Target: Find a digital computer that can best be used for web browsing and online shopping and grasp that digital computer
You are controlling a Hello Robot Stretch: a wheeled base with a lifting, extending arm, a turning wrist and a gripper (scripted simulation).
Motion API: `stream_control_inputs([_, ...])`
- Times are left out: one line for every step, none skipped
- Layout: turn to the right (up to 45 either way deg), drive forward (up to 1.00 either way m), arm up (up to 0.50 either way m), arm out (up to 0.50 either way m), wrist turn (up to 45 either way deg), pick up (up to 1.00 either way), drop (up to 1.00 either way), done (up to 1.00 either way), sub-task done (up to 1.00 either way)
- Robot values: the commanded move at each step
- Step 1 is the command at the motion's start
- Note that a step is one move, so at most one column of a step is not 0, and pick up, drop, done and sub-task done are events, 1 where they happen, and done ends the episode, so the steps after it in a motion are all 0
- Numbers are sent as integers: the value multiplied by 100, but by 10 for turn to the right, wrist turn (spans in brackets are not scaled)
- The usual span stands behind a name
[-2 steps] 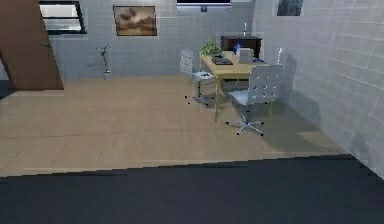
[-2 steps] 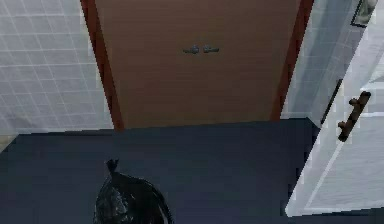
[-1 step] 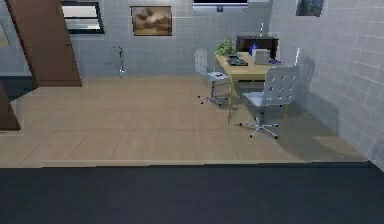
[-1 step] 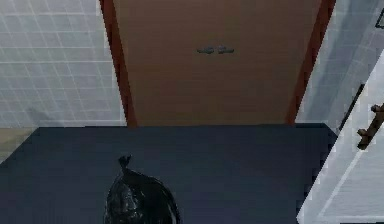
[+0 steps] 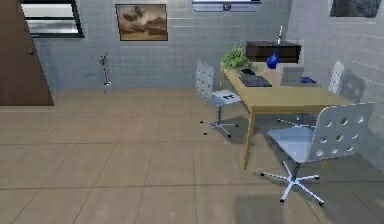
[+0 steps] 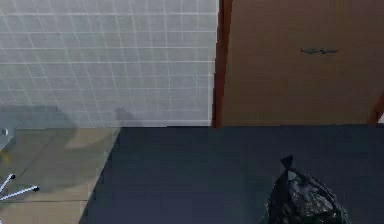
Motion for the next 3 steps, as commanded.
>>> stream_control_inputs([0, 100, 0, 0, 0, 0, 0, 0, 0])
stream_control_inputs([0, 35, 0, 0, 0, 0, 0, 0, 0])
stream_control_inputs([-450, 0, 0, 0, 0, 0, 0, 0, 0])
